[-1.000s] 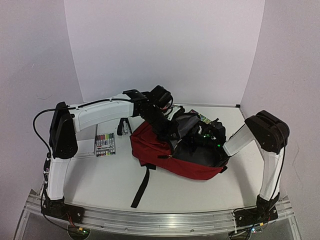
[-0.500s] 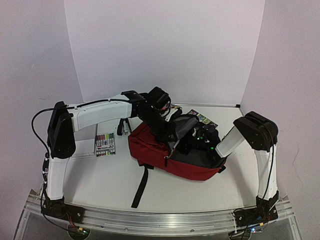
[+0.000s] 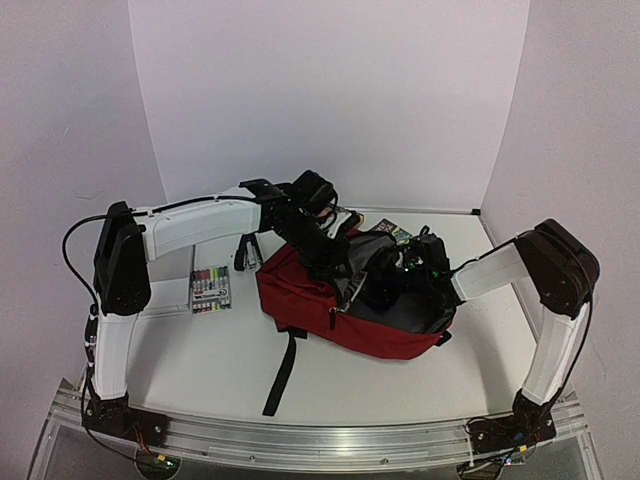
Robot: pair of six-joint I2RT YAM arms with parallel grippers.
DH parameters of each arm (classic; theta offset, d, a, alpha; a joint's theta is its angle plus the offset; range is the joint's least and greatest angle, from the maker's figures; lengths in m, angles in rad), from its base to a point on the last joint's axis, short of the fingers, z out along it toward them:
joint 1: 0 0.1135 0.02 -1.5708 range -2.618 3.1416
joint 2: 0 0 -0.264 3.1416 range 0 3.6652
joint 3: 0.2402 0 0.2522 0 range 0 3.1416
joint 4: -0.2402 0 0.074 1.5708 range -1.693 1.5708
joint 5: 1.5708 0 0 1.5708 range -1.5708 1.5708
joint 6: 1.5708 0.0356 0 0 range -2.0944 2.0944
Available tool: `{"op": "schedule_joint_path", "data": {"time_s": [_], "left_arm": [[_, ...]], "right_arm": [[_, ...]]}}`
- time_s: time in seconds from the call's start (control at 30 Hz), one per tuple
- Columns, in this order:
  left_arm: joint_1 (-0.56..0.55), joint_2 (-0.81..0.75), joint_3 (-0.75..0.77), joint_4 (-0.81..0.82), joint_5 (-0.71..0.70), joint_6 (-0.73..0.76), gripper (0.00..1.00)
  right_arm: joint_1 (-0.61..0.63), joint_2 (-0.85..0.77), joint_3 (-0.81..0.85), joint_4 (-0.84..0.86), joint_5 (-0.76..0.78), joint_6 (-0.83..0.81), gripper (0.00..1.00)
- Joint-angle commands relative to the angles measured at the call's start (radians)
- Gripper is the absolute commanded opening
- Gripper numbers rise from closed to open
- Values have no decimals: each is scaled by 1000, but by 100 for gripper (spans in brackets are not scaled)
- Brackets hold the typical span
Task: Pack the student bag
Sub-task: Place the book in the student bag.
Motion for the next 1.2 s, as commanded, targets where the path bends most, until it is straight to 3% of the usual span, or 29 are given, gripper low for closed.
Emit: {"op": "schedule_joint_path", "data": {"time_s": [0.0, 0.2, 0.43, 0.67, 0.87, 1.17], "left_arm": [[5, -59, 2, 60, 15, 5, 0], [5, -54, 1, 67, 26, 6, 0], [4, -57, -23, 74, 38, 1, 0], [4, -77, -97, 100, 41, -14, 0], [9, -83, -137, 70, 2, -31, 0], [11, -117, -258, 29, -17, -52, 0]], "right_arm": [[0, -72, 3, -177, 38, -90, 81], [2, -4, 25, -178, 50, -124, 53], [8, 75, 114, -93, 40, -165, 30], [41, 89, 161, -9, 25, -193, 19], [36, 42, 114, -42, -16, -237, 35], [-38, -189, 82, -459, -45, -531, 67]]}}
